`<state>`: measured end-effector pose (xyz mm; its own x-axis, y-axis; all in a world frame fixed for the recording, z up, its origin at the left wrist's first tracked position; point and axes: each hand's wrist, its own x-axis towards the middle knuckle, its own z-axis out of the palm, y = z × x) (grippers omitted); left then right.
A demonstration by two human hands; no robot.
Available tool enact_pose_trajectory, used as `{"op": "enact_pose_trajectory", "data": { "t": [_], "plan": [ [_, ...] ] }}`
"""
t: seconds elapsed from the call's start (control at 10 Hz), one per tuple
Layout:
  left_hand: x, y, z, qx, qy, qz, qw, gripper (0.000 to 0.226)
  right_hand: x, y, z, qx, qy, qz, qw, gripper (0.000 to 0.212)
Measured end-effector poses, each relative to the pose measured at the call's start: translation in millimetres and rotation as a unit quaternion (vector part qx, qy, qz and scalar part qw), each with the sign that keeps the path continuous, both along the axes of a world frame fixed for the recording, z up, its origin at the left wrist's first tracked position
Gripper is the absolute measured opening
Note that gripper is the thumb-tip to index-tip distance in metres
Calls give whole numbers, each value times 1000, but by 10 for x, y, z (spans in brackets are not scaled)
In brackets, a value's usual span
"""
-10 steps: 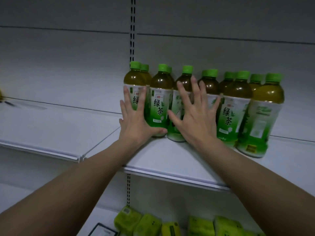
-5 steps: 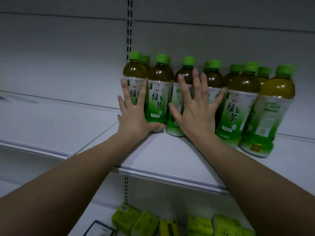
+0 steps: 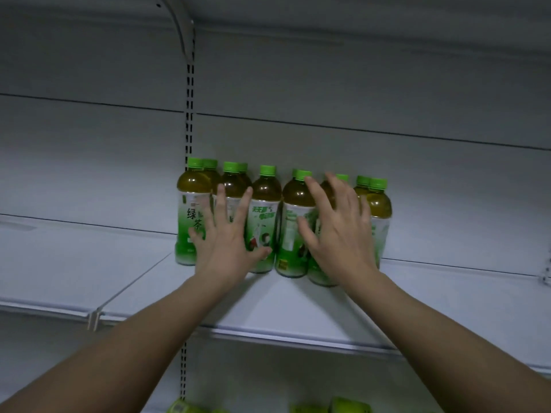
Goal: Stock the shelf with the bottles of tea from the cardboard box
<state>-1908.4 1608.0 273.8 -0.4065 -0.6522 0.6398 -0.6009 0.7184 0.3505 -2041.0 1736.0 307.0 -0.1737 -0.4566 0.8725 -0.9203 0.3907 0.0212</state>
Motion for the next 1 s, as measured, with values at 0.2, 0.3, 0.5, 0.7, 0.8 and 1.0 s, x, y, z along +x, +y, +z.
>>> {"op": "enact_pose_trajectory", "data": {
  "t": [0.2,0.3,0.5,0.7,0.8,1.0],
  "plan": [
    [-410,352,46,-34,-60,-53,996,122,-405,350,-102,6,-148,-56,987,100],
    [-626,446,6,-36,-82,-74,993,125,-488,325,-249,5,-215,-1,977,111],
    [-1023,433,-129,-27,-87,-52,994,126,-735,53,-514,-55,-223,76,970,108],
    [-1130,377,-252,-61,-67,-16,996,122,-945,-54,-627,-69,-205,88,972,105],
    [-1108,381,-283,-55,-82,-14,995,122,-937,-25,-645,-59,-210,96,971,105],
    [-831,449,-121,-17,-122,-61,990,119,-747,206,-481,4,-260,56,964,100]
  ]
}}
